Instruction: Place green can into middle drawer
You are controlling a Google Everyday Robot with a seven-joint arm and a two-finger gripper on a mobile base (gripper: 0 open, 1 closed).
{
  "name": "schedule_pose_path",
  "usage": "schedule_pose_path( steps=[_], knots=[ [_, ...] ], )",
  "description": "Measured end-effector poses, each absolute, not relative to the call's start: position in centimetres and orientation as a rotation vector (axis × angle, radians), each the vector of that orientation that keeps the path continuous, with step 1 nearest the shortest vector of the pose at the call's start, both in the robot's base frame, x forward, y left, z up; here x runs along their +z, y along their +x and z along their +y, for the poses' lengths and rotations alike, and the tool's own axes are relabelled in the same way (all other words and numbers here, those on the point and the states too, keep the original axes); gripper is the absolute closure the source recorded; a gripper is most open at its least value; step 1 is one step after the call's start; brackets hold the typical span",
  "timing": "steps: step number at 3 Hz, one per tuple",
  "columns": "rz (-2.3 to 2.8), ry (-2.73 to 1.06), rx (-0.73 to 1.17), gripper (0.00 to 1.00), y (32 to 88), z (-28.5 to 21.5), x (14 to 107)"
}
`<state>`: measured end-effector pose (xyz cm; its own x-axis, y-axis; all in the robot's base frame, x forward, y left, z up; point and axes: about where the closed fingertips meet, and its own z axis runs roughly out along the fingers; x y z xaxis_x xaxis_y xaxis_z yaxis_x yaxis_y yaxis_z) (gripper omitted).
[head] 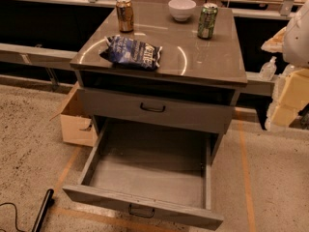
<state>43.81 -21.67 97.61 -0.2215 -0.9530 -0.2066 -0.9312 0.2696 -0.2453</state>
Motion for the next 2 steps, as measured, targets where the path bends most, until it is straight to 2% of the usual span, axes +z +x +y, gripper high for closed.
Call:
schedule_pose_path(
  steps=[2],
  knots=[
    [2.205, -1.649, -0.119, 0.00, 45.1, -22.4, 97.9]
  ],
)
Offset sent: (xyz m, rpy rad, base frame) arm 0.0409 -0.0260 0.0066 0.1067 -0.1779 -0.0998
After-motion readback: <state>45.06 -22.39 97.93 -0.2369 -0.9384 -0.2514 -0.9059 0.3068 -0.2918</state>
